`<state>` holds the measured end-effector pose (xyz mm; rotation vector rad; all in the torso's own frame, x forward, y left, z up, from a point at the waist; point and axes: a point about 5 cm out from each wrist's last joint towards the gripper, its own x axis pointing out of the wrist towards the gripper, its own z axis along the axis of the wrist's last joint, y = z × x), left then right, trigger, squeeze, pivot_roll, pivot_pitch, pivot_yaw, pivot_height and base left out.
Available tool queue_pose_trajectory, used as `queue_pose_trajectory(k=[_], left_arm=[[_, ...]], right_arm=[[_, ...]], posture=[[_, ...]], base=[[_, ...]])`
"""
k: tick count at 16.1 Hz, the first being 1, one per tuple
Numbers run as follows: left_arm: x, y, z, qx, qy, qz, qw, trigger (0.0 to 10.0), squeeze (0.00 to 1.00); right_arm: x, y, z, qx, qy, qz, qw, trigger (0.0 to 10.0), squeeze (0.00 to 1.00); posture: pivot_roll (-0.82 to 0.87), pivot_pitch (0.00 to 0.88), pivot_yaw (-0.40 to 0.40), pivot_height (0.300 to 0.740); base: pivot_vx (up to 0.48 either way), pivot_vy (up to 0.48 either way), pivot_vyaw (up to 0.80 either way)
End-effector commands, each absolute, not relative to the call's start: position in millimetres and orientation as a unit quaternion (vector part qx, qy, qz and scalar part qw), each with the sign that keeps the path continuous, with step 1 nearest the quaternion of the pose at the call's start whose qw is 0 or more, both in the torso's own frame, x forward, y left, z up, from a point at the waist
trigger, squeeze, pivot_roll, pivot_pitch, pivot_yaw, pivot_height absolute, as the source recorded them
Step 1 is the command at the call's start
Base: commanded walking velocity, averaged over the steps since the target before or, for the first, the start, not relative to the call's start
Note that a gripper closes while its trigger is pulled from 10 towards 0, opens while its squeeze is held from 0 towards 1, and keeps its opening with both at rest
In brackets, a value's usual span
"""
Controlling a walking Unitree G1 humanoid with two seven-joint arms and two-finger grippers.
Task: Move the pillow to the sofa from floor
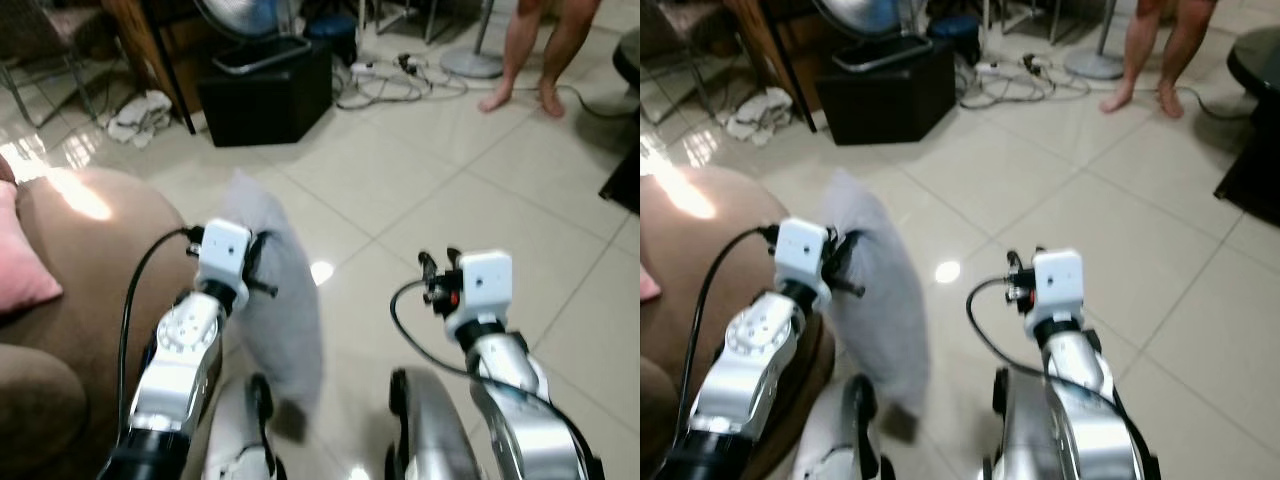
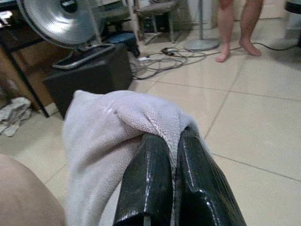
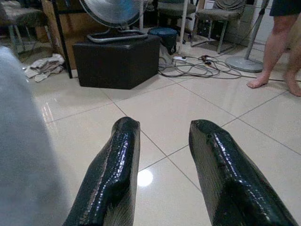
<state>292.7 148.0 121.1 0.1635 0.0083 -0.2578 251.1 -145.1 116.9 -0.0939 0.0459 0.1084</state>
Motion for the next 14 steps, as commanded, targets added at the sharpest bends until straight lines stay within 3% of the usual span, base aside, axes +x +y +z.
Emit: queue_pose_trajectory(k=[1, 11, 14], left_arm=[[297, 148, 134, 0.081, -0.026, -0.123, 0.989, 10.0, 0.0], [300, 138, 132, 0.07, -0.023, -0.138, 0.988, 10.0, 0.0], [300, 140, 132, 0.069, -0.025, -0.131, 0.989, 10.0, 0.0]], right_arm=[[253, -146, 115, -0.051, 0.032, 0.047, 0.997, 10.0, 0.0], [256, -148, 115, -0.057, 0.035, 0.047, 0.997, 10.0, 0.0], [257, -147, 113, -0.064, 0.039, 0.053, 0.996, 10.0, 0.0]], posture=[[-0.08, 0.0, 0.053, 0.654], [-0.1, 0.0, 0.059, 0.739], [-0.09, 0.0, 0.05, 0.74]], base=[[0.0, 0.0, 0.0], [0.0, 0.0, 0.0], [0.0, 0.0, 0.0]])
